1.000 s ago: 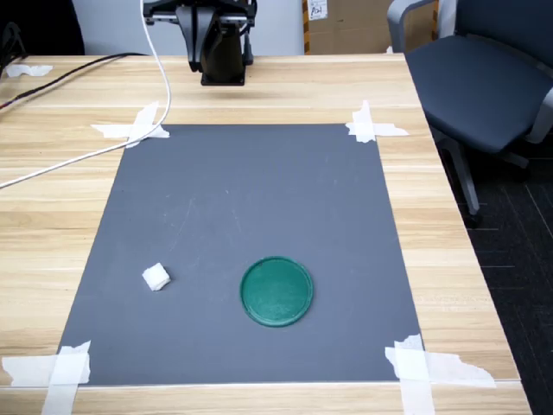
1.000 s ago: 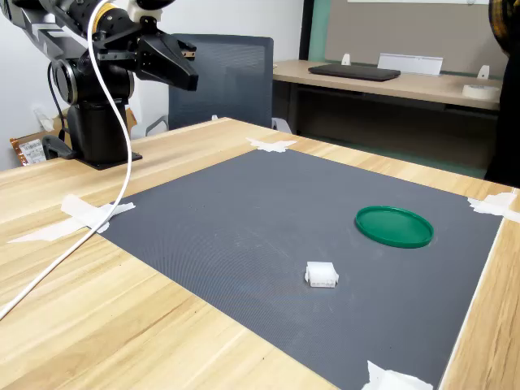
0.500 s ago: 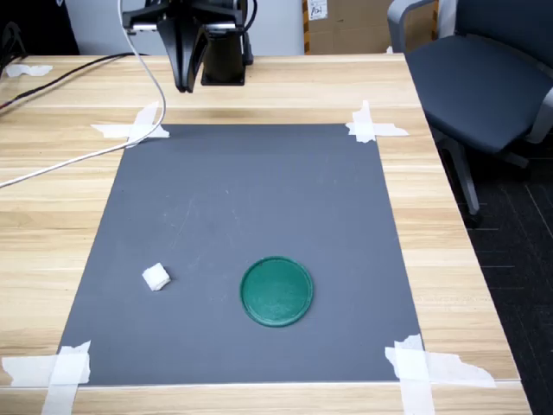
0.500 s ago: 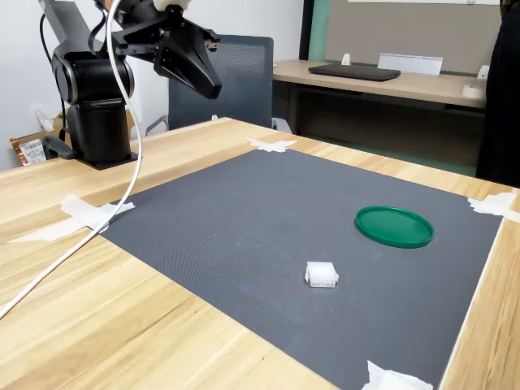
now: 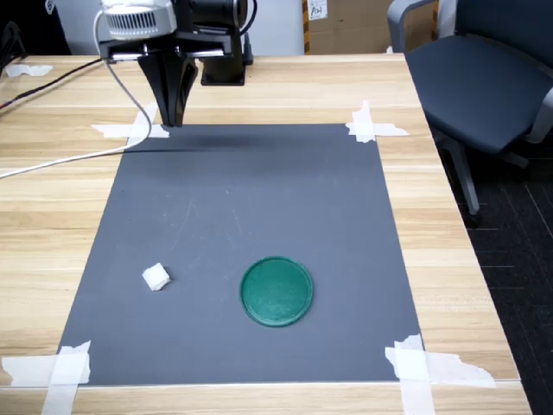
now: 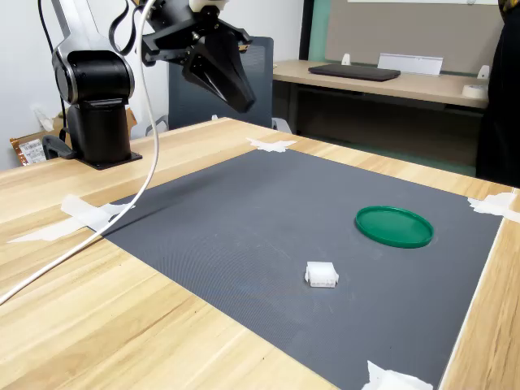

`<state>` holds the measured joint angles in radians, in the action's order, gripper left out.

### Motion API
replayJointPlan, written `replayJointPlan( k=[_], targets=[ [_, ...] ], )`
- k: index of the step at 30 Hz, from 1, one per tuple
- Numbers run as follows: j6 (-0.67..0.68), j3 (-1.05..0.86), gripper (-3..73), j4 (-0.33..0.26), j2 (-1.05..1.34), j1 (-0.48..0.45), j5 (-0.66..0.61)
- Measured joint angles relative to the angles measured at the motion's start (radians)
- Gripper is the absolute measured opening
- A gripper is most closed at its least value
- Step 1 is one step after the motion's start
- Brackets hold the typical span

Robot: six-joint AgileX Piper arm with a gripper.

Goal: Grasp a white terminal and put it in the green lid.

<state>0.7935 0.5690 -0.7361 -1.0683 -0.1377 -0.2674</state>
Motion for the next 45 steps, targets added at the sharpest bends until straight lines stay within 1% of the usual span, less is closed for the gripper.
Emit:
replayJointPlan(
  k=[4,9,11,14,17,21,23,27,30,33,35,38,41,42,45],
  targets=[
    [0.001,0.072,-3.1,0.005,-0.062,0.0,-0.125],
    [0.003,0.17,-3.1,0.074,-0.131,0.0,-0.287],
    [0.003,0.203,-3.1,0.094,-0.157,0.0,-0.317],
    [0.003,0.242,-3.1,0.126,-0.193,0.0,-0.315],
    [0.002,0.278,-3.1,0.206,-0.221,0.0,-0.321],
    [-0.023,0.332,-3.1,0.345,-0.265,0.0,-0.373],
    [-0.039,0.357,-2.9,0.423,-0.293,0.0,-0.405],
    [-0.058,0.403,0.0,0.563,-0.347,0.0,-0.442],
    [-0.091,0.436,5.3,0.639,-0.378,0.0,-0.455],
    [-0.139,0.476,13.3,0.683,-0.409,0.0,-0.484],
    [-0.174,0.506,19.3,0.693,-0.431,0.0,-0.507],
    [-0.212,0.546,30.3,0.702,-0.462,0.0,-0.545],
    [-0.246,0.584,40.5,0.727,-0.491,0.0,-0.561],
    [-0.254,0.597,43.1,0.736,-0.499,0.0,-0.564],
    [-0.267,0.637,47.3,0.771,-0.524,0.0,-0.575]
  ],
)
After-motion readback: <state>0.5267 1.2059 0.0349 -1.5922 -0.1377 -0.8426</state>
